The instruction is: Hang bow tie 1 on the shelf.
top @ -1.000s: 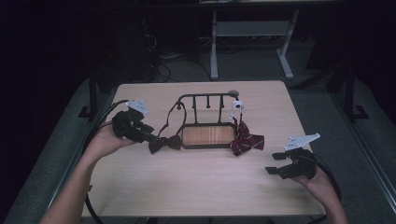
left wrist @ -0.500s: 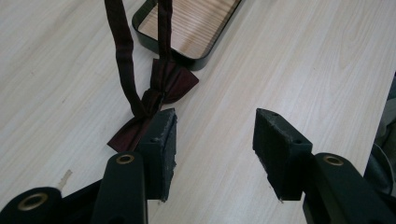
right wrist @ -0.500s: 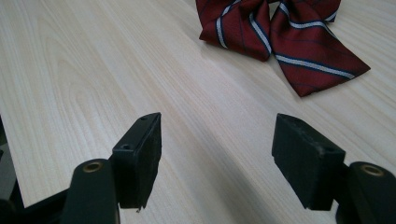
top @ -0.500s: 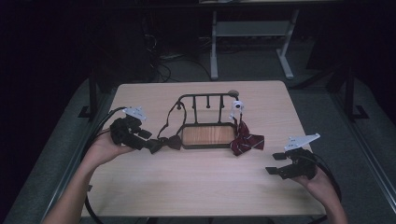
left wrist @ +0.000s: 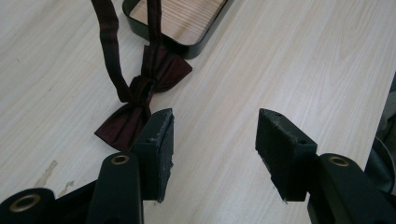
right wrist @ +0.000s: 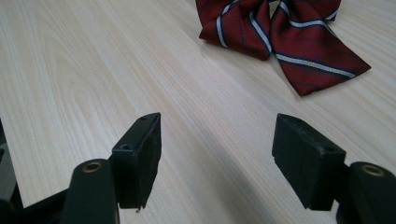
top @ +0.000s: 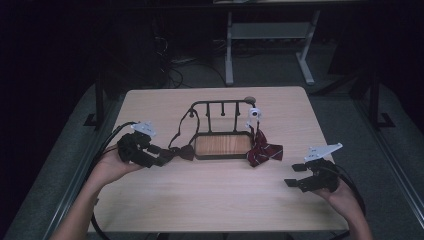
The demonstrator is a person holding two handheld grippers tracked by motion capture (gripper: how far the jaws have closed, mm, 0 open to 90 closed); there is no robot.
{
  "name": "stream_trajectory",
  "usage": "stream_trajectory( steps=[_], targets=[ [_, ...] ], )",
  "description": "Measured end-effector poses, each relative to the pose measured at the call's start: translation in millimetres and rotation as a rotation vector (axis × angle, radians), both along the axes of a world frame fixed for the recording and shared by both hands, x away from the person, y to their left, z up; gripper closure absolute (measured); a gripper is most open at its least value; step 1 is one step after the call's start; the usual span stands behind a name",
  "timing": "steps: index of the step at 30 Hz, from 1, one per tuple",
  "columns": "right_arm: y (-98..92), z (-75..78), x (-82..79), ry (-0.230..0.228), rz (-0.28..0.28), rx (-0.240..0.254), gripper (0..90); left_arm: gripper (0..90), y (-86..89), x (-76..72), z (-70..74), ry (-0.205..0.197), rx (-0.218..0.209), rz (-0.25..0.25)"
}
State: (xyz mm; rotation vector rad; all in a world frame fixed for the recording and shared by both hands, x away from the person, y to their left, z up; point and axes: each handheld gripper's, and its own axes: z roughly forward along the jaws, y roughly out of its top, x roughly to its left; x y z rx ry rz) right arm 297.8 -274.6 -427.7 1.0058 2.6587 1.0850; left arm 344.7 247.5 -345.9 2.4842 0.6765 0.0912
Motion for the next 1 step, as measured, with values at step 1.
stream_trajectory(
  steps=[1],
  targets=[
    [0.0, 0.0, 0.2, 0.0, -0.001, 0.0, 32.4, 46.8, 0.2, -0.3, -1.2, 0.0, -0.001, 0.001]
  ],
)
